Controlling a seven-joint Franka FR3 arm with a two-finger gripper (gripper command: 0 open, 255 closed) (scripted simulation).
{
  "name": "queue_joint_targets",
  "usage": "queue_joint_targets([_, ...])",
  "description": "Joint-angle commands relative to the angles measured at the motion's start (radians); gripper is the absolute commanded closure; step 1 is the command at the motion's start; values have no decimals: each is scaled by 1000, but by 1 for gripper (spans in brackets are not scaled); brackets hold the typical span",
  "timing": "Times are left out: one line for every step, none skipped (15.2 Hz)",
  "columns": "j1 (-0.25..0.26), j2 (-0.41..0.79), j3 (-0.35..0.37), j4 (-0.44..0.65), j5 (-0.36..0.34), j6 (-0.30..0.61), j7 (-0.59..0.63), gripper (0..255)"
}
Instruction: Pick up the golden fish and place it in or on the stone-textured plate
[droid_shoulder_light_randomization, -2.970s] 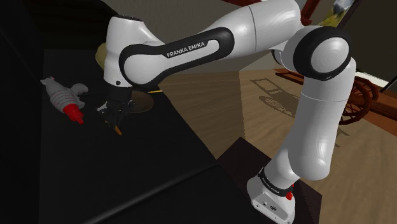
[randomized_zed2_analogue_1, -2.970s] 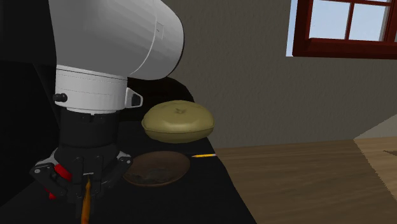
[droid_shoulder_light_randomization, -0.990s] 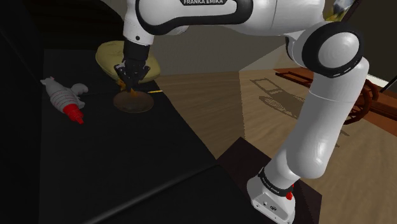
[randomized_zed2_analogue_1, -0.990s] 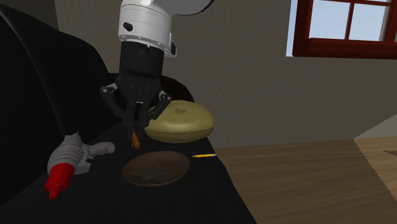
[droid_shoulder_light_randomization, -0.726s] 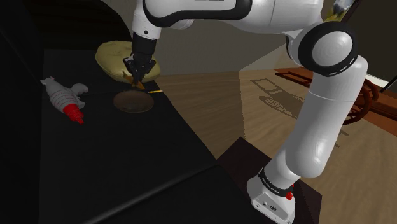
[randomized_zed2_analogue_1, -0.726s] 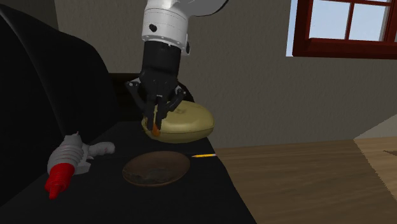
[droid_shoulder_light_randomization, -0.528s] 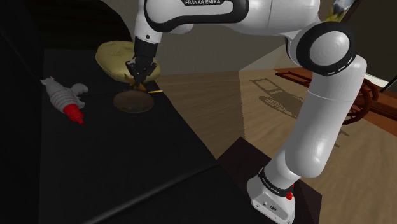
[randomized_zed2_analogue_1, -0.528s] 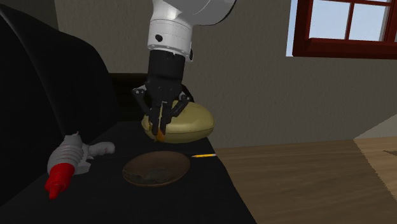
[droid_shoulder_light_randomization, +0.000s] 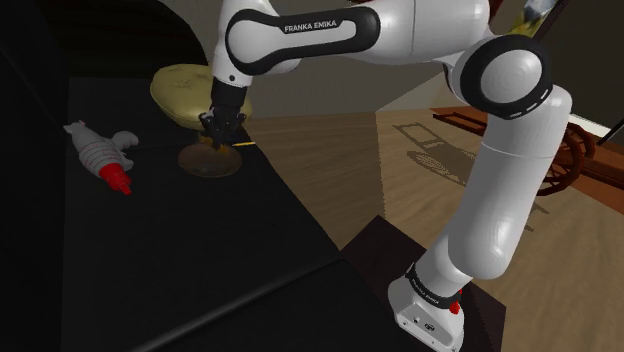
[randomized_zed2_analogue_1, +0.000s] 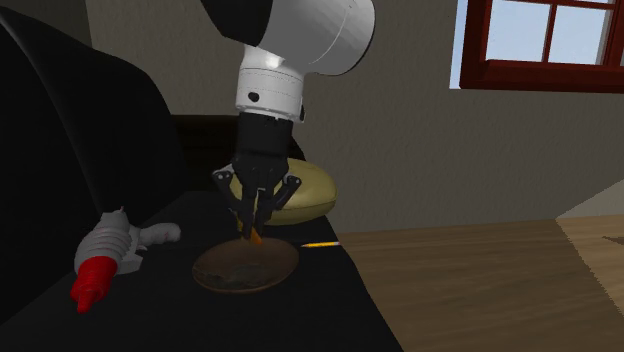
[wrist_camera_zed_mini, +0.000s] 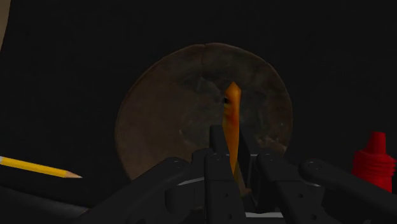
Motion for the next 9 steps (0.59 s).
queue_joint_targets([1, 5, 0, -21, -1, 26, -1, 255])
queue_joint_targets([1, 9, -1, -29, -2, 38, -2, 255])
queue_joint_targets([1, 13, -1, -38, -3, 50, -3, 255])
queue_joint_targets([2, 18, -2, -48, -4, 66, -4, 255])
queue_joint_targets([2, 18, -2, -48, -4, 66, -4, 255])
queue_joint_targets([2, 18, -2, -48, -4, 66, -4, 255])
queue_joint_targets([2, 18, -2, -48, -4, 66, -4, 255])
queue_joint_targets([2, 18, -2, -48, -4, 66, -4, 255])
queue_joint_targets([2, 18, -2, -48, -4, 66, -4, 255])
